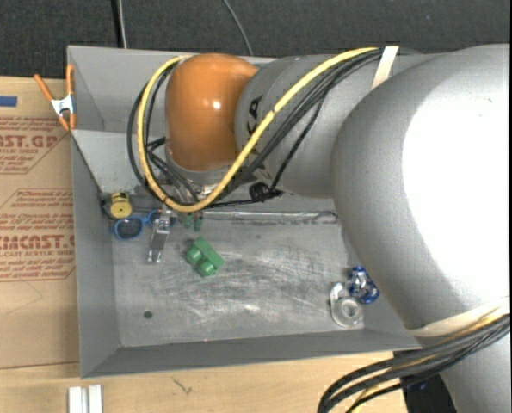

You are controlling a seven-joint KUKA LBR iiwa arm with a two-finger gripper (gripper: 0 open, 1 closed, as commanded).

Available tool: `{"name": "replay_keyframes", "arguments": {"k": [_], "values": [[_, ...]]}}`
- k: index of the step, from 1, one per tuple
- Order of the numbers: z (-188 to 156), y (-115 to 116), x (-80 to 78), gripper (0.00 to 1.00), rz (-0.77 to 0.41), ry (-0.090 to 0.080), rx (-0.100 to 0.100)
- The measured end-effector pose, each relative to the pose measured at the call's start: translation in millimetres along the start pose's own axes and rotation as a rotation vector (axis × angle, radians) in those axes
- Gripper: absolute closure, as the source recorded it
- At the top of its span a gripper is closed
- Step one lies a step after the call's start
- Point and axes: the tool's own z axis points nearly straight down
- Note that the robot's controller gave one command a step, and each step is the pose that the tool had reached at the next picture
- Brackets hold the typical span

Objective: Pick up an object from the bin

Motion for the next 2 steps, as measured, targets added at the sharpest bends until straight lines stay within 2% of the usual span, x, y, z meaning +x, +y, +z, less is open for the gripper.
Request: {"name": "replay_keyframes", "arguments": {"k": [1,2], "values": [[76,-44,11.7,0.00,0.179,-0.002,-0.003],[13,-104,23.1,0.00,0.332,0.002,0.003]]}}
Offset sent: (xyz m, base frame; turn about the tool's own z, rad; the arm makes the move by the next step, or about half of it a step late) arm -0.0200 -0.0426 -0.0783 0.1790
